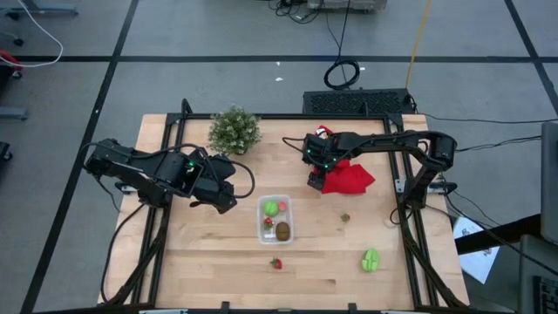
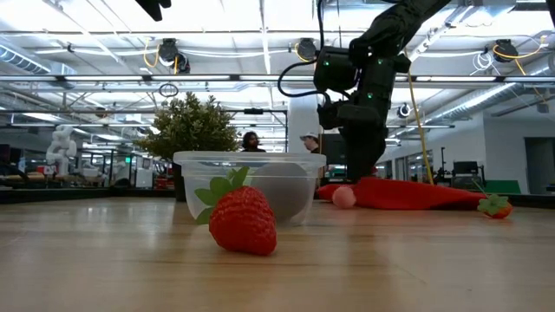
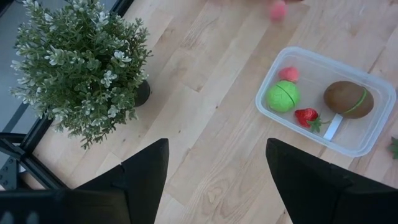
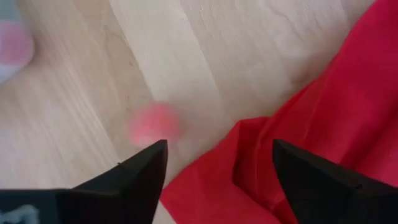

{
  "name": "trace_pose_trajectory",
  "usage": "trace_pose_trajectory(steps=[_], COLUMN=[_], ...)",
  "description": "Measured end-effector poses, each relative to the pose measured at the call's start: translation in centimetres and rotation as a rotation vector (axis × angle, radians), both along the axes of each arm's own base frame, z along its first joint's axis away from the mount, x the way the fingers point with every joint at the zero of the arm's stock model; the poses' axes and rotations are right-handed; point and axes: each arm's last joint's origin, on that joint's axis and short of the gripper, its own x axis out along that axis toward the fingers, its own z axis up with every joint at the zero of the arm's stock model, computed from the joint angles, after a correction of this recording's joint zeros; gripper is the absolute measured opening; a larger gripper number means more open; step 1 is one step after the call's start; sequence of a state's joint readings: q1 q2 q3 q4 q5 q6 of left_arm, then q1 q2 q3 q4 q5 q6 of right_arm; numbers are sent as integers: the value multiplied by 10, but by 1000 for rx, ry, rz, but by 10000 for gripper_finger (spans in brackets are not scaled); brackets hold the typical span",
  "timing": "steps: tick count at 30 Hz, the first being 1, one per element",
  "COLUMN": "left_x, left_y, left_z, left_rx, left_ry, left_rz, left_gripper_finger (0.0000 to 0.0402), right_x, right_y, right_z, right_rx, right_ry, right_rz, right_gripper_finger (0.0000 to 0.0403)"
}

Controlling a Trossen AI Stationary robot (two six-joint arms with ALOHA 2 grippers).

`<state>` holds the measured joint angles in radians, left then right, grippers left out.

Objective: Pick and placing Produce into tupperware
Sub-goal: Put the pink peach into the transparent bin

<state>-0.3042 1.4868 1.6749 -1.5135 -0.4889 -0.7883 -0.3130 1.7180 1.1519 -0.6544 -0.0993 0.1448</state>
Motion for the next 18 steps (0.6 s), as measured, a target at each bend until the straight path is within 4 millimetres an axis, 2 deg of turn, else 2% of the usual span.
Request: trace_pose_trajectory(steps=[6,18], left_x=[0,0], left_y=[0,0], left_z=[0,0], left_rx=[0,0], left_ry=[0,1], left_rz=[0,0], left_gripper_finger=[274,274], right_x=[0,10], right_y=[2,24], right_z=[0,1], right_rx=[3,3], right_ry=[0,-35], right_rz=[-1,56], right_gripper_finger=[310,313])
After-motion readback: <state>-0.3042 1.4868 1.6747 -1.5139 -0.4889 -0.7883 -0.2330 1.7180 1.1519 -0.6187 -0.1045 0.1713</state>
